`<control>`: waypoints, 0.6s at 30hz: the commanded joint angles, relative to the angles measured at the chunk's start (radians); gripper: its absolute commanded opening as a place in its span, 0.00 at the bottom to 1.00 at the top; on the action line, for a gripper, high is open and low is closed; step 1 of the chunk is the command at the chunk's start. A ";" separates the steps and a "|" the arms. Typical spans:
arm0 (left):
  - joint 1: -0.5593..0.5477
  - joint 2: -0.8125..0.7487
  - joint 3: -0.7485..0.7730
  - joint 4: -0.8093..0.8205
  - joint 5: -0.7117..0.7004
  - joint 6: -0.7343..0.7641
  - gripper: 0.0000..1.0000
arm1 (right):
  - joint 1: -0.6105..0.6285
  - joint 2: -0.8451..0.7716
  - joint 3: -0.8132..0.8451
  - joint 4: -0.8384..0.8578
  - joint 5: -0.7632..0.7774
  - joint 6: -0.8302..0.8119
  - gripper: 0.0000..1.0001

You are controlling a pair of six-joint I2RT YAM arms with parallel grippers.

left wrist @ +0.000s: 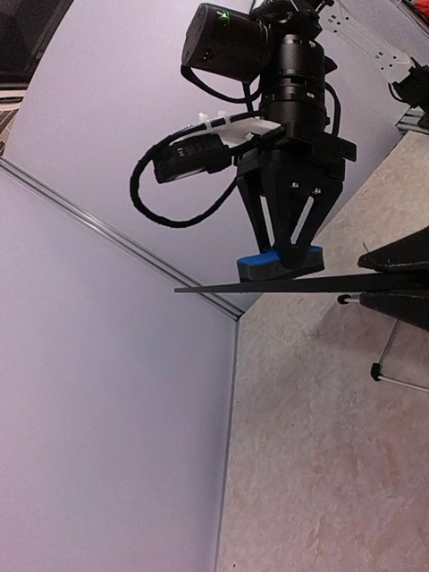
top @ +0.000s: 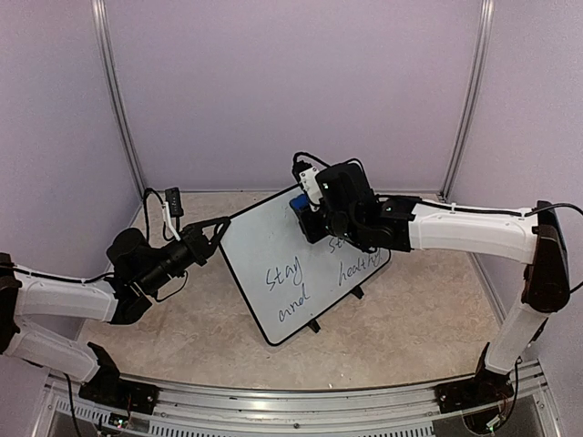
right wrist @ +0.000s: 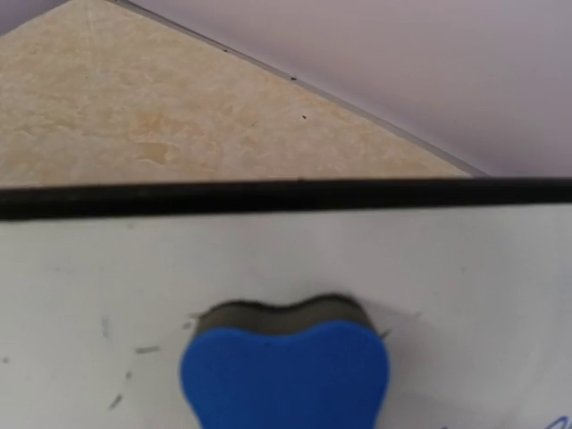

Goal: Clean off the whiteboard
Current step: Erase the whiteboard at the center of the board.

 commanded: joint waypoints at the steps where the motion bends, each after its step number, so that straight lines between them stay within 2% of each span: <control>1: -0.033 -0.020 0.011 0.043 0.169 0.064 0.00 | -0.018 0.007 -0.063 -0.001 0.022 0.003 0.24; 7: -0.033 -0.018 0.012 0.050 0.174 0.059 0.00 | -0.018 -0.062 -0.277 0.034 -0.020 0.094 0.23; 10: -0.033 -0.013 0.013 0.049 0.172 0.060 0.00 | -0.017 -0.085 -0.333 0.051 -0.032 0.113 0.23; 13: -0.033 -0.002 0.015 0.063 0.178 0.053 0.00 | -0.018 -0.087 -0.325 0.065 -0.026 0.095 0.23; 18: -0.033 0.009 0.017 0.059 0.184 0.055 0.00 | -0.023 -0.039 -0.201 0.060 -0.016 0.025 0.23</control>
